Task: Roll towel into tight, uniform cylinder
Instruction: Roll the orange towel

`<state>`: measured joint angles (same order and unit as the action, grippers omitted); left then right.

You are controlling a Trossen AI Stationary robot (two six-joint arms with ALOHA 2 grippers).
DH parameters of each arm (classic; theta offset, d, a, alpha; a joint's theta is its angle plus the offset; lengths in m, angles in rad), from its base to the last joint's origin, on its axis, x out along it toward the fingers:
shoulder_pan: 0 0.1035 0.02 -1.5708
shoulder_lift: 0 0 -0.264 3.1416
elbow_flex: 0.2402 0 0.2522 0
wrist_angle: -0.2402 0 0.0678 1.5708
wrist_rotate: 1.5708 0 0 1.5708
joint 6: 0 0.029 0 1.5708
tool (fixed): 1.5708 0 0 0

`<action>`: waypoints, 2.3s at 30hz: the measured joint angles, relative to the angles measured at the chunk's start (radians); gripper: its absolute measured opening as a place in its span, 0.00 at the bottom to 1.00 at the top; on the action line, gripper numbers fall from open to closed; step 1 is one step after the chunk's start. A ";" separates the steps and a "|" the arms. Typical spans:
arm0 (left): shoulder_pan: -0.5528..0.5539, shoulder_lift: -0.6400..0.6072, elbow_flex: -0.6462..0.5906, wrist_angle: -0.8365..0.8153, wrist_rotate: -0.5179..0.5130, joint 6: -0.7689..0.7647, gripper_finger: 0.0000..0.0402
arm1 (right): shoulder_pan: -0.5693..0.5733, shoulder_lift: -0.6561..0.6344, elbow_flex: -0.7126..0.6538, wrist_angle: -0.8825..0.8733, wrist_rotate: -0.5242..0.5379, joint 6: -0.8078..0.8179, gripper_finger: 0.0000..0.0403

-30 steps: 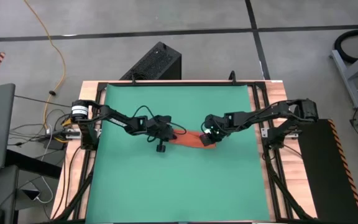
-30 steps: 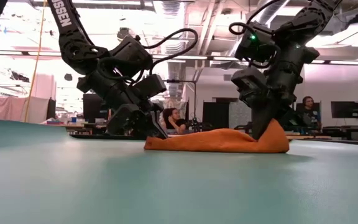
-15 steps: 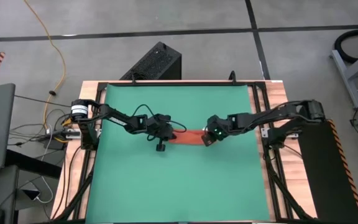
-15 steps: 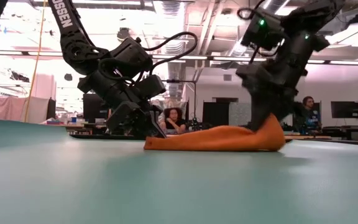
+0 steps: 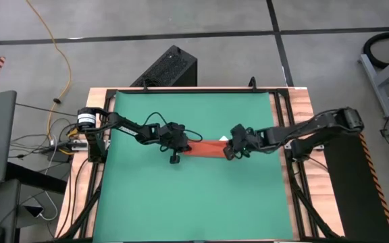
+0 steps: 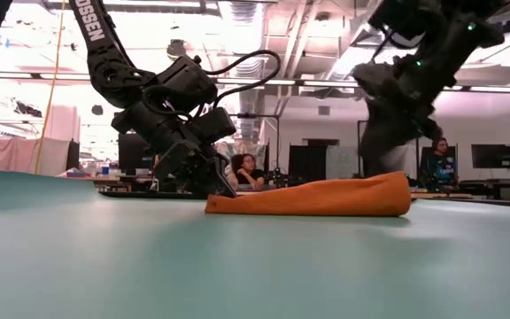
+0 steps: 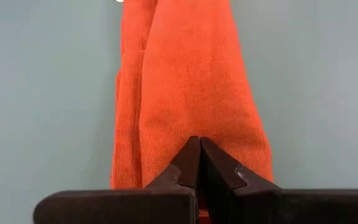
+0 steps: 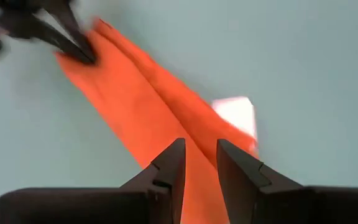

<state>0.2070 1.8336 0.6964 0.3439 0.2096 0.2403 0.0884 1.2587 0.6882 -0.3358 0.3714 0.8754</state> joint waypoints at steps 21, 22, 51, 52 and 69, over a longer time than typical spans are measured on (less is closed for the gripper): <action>0.044 0.001 -0.002 -0.002 0.075 -0.060 0.00 | 0.137 0.294 0.000 0.253 0.125 -0.151 0.18; 0.044 0.001 -0.002 -0.002 0.075 -0.061 0.00 | 0.130 0.300 0.000 0.247 0.124 -0.150 0.18; 0.011 -0.303 -0.006 -0.133 0.130 -0.212 0.00 | -0.066 0.459 0.003 0.344 0.033 -0.083 0.18; -0.004 -0.329 -0.011 -0.099 0.097 -0.213 0.00 | -0.066 0.459 0.003 0.349 0.033 -0.067 0.18; -0.210 -0.092 -0.076 0.299 -0.321 -0.193 0.00 | -0.085 0.463 0.000 0.438 0.018 -0.008 0.18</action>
<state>-0.0031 1.7416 0.6205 0.6431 -0.1117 0.0477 0.0036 1.7214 0.6884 0.1020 0.3892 0.8677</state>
